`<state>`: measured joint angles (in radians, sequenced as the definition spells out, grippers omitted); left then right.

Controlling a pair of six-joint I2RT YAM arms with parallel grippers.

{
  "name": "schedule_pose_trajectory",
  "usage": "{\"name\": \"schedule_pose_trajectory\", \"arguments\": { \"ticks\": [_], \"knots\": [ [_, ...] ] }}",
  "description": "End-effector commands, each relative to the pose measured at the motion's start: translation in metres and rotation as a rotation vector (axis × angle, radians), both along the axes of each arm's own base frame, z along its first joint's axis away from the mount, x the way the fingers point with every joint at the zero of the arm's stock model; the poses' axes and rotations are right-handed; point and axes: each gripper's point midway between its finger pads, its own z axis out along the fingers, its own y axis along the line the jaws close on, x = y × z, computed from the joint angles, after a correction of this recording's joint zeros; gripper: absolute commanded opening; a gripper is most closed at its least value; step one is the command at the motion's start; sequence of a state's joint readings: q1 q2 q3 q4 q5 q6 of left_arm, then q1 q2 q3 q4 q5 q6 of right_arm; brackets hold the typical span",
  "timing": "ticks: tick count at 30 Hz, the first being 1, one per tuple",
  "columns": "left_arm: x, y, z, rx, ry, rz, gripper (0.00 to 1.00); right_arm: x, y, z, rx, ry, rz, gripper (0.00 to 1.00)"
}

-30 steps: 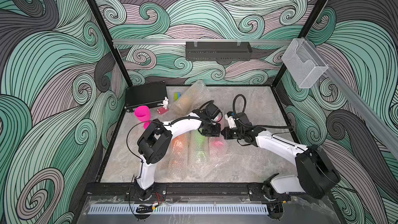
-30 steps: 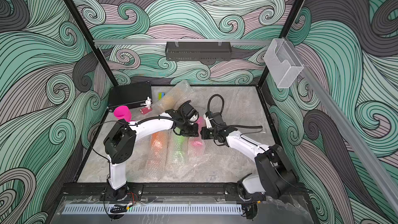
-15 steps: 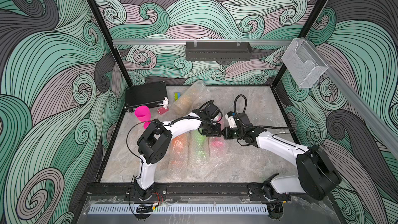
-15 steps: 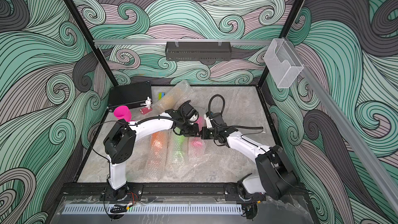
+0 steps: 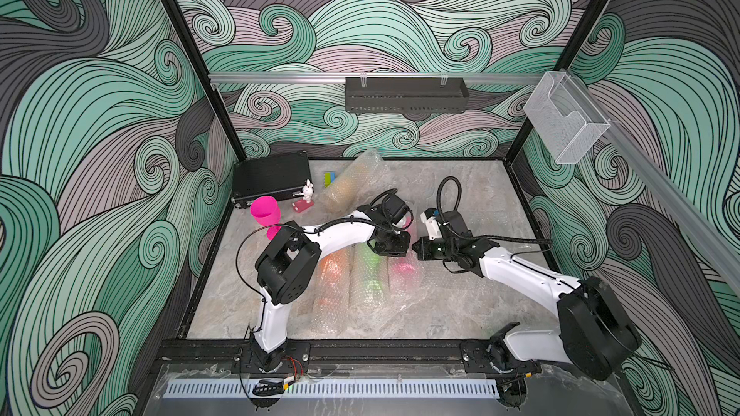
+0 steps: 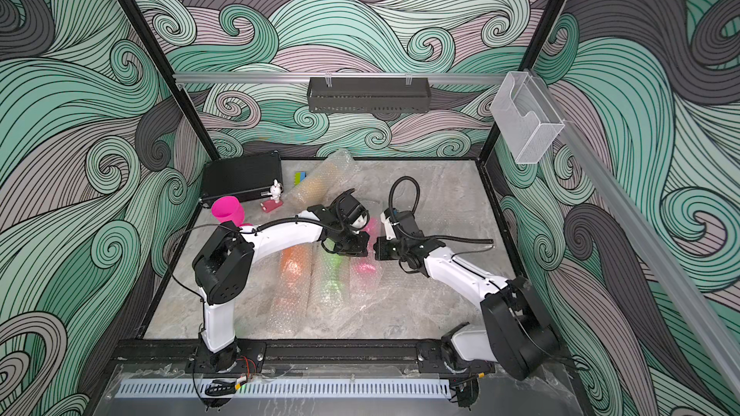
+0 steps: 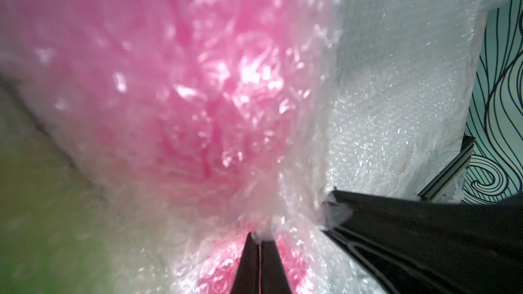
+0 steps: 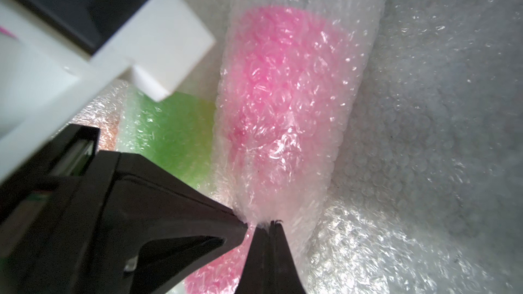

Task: Unpack wine glasses from bubble wrap
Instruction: Unwrap the bubble wrap.

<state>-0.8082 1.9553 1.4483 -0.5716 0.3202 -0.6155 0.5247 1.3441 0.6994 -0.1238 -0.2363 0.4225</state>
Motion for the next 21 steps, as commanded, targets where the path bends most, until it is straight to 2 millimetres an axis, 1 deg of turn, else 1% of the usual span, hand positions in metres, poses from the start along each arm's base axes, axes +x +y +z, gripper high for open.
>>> {"name": "schedule_pose_trajectory", "arguments": {
  "ticks": [1, 7, 10, 12, 17, 21],
  "knots": [
    [0.001, 0.0, 0.012, -0.015, -0.039, -0.01, 0.0, -0.002, -0.002, 0.001, -0.029, -0.02, 0.007, 0.07],
    [-0.001, -0.009, 0.027, -0.085, -0.058, -0.038, 0.0, 0.0, 0.009, 0.003, -0.028, -0.027, 0.034, 0.23],
    [0.0, -0.008, 0.035, -0.095, -0.086, -0.044, 0.0, 0.002, 0.008, 0.002, -0.044, -0.031, 0.029, 0.3],
    [0.0, -0.007, 0.039, -0.097, -0.099, -0.05, 0.0, 0.004, 0.005, 0.001, -0.062, -0.033, 0.021, 0.33],
    [-0.001, -0.007, 0.043, -0.101, -0.108, -0.057, 0.0, 0.008, 0.002, -0.004, -0.109, -0.025, 0.014, 0.33],
    [-0.001, -0.001, 0.046, -0.078, -0.121, -0.056, 0.0, 0.008, -0.003, -0.006, -0.134, -0.032, 0.007, 0.25]
  ]
}}
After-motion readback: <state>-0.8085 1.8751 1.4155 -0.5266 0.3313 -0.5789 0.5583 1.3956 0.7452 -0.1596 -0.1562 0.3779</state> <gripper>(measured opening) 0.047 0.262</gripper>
